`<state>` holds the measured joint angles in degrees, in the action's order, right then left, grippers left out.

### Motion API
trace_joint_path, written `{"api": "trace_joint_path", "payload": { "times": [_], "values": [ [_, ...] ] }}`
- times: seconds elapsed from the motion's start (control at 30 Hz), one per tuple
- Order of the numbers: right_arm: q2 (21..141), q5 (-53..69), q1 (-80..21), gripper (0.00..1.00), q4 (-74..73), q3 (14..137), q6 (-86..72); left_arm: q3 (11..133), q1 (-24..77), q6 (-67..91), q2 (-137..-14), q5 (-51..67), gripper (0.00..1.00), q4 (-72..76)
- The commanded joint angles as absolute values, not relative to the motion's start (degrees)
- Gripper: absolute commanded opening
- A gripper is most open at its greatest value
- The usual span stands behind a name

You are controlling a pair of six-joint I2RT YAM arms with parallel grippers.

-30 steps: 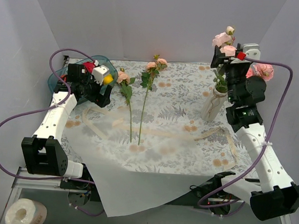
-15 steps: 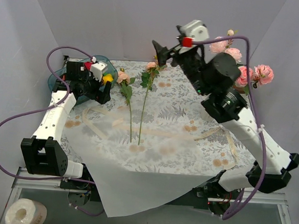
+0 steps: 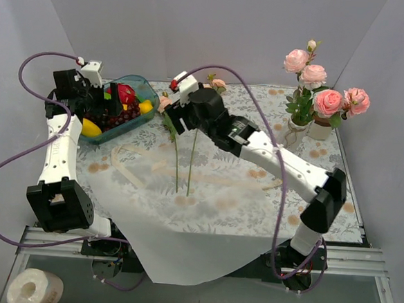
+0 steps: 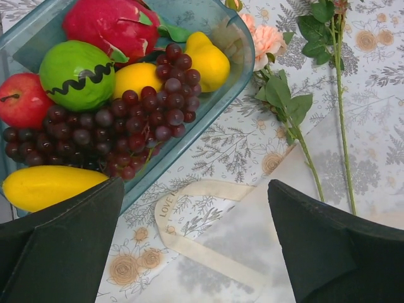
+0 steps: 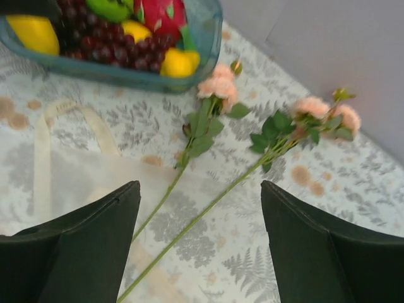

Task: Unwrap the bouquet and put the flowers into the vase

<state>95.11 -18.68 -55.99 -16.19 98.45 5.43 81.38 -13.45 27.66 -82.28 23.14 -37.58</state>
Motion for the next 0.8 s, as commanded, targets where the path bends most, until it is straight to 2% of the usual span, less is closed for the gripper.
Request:
{"api": "trace_joint_path", "payload": {
  "times": [0.0,0.33,0.53,0.77],
  "values": [
    [105.0,-16.6,-55.4,0.83,-17.7,98.6,0.4,80.1,-13.0,26.5,-80.7,25.7,0.98,-39.3],
    [123.1,-11.2,-52.5,0.83,-18.1,109.9,-3.0,76.6,-13.0,21.1,-78.8,28.1,0.98,-42.1],
    [127.1,-9.2,-50.6,0.83,-15.2,110.7,-4.0,75.2,-13.1,20.7,-78.8,29.1,0.98,-42.2],
    [133.2,-7.6,-49.7,0.79,-17.0,116.8,-5.6,73.0,-13.0,19.7,-77.9,28.6,0.98,-42.1]
  ]
}}
